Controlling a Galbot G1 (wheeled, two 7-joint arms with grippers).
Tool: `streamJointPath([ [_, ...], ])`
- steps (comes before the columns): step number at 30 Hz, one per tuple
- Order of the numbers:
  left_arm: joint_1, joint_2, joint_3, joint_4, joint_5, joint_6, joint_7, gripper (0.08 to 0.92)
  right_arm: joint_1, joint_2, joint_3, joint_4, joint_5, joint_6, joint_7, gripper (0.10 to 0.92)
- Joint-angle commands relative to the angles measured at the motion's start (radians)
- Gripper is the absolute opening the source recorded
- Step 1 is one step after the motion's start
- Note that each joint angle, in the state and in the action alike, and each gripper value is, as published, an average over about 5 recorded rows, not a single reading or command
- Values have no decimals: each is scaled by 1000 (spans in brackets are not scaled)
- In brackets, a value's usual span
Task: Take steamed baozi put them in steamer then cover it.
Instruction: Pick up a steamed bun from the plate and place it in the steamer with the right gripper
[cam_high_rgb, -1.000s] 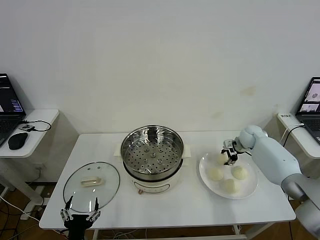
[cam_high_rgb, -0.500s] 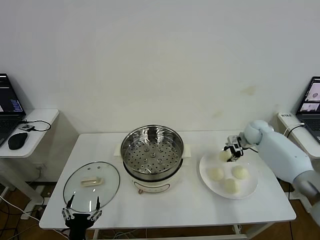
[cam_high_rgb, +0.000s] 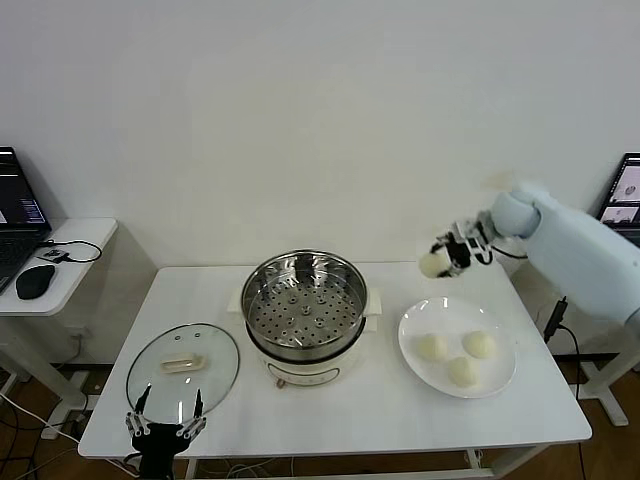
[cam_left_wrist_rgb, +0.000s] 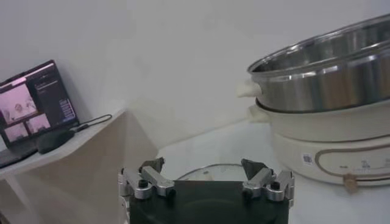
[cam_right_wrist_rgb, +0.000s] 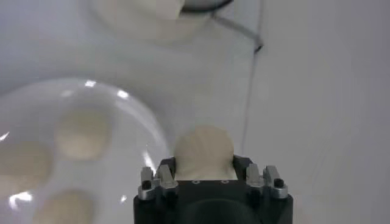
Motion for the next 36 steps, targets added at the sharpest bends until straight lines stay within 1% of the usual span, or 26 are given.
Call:
streamJointPath([
  [1, -5, 1, -10, -2, -10, 2, 2, 823, 190, 194, -171, -6, 127, 48, 31, 594],
  [6, -9, -2, -16, -6, -12, 4, 3, 823, 179, 332, -216, -56, 115, 127, 65, 598],
  [11, -13, -3, -25, -6, -16, 5, 4, 823, 134, 408, -252, -75, 49, 205, 92, 596],
  [23, -26, -9, -38, -5, -25, 9, 5, 823, 7, 463, -274, -146, -271, 428, 159, 609],
  [30, -31, -11, -42, 2, -28, 9, 5, 823, -49, 503, -219, -248, -477, 539, 229, 619],
  [36, -30, -15, -43, 3, -27, 8, 4, 823, -75, 525, -186, -297, -561, 578, 260, 619],
])
